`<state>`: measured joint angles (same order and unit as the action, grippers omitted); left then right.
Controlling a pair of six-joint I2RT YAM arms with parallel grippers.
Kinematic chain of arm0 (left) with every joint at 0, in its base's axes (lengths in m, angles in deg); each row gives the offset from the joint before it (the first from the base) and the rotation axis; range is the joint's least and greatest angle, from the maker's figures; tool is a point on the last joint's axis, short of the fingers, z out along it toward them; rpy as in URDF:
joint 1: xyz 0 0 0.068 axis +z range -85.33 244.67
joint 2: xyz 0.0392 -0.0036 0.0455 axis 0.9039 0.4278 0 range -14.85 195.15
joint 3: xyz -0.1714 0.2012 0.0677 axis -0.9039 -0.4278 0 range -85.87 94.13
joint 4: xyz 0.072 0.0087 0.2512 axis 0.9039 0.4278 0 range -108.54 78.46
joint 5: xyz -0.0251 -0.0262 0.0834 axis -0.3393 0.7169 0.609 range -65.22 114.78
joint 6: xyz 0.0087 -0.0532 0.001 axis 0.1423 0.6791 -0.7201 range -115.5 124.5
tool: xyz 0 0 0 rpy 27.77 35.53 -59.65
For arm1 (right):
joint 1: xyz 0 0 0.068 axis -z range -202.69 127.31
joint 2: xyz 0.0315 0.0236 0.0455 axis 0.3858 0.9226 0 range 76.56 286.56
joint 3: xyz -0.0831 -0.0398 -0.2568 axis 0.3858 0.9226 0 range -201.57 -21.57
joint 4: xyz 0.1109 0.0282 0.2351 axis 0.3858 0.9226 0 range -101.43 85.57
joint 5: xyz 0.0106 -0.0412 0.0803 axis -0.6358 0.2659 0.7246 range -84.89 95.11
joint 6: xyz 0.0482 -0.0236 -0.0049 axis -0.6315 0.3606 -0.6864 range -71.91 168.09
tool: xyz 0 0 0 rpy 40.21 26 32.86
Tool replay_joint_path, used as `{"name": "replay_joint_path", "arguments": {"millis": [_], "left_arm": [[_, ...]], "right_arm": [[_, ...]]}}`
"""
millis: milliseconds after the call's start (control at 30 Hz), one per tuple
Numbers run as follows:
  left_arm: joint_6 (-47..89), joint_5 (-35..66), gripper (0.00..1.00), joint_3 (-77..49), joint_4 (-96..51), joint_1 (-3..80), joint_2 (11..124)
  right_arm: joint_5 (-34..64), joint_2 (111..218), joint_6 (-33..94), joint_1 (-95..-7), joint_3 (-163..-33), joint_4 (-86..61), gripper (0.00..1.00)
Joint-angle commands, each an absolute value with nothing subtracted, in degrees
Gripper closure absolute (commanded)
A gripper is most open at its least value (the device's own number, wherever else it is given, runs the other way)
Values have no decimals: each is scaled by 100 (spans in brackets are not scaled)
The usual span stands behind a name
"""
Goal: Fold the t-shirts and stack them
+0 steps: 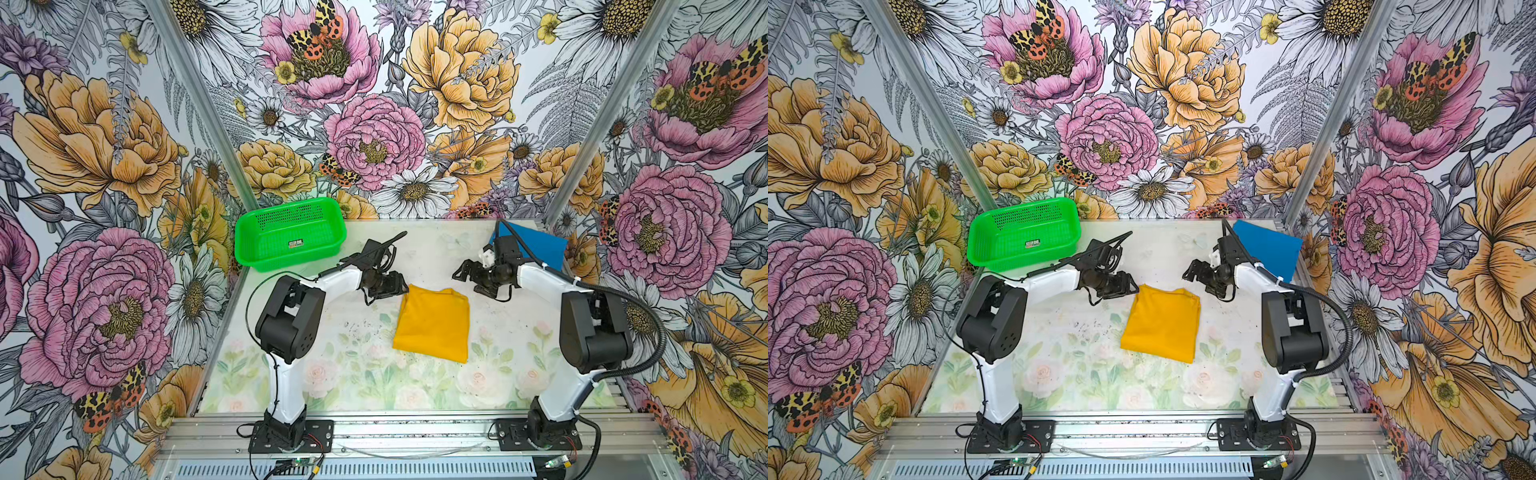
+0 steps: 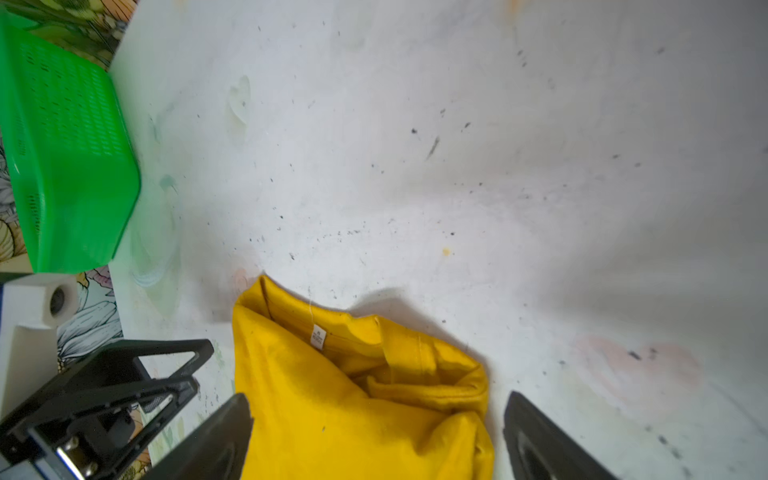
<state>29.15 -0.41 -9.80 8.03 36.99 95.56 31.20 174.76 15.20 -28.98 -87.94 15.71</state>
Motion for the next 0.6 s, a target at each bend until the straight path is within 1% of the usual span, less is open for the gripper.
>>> {"name": "replay_joint_path", "arguments": {"millis": [0,67,133,233,300,400,433,467,500,567], "left_arm": [[2804,-295,32,-1221,766,3591,9258],[2824,-275,32,-1335,781,3504,9200],[2849,-186,33,-1446,777,3406,9146],[2883,34,45,-1572,777,3309,9156],[2898,152,50,-1619,779,3265,9209],[2909,315,52,-1686,782,3190,9280],[2920,350,57,-1715,784,3168,9306],[2932,384,65,-1738,791,3149,9322],[2936,412,74,-1770,783,3151,9350],[2932,431,85,-1832,787,3123,9387]], "right_arm": [[2557,16871,1513,-2875,-8495,1642,1],[2542,16597,1495,-2867,-8312,1682,1],[2768,16408,1513,-2857,-8179,1768,1],[2987,16112,1582,-2876,-7980,1901,1],[2952,15841,1588,-2873,-7782,1925,1],[2979,15426,1584,-2881,-7474,1925,0],[3052,15321,1582,-2891,-7388,1925,1],[3111,15253,1579,-2893,-7317,1926,0],[3180,15194,1554,-2893,-7235,1925,1],[3288,15123,1522,-2924,-7078,1916,1]]}}
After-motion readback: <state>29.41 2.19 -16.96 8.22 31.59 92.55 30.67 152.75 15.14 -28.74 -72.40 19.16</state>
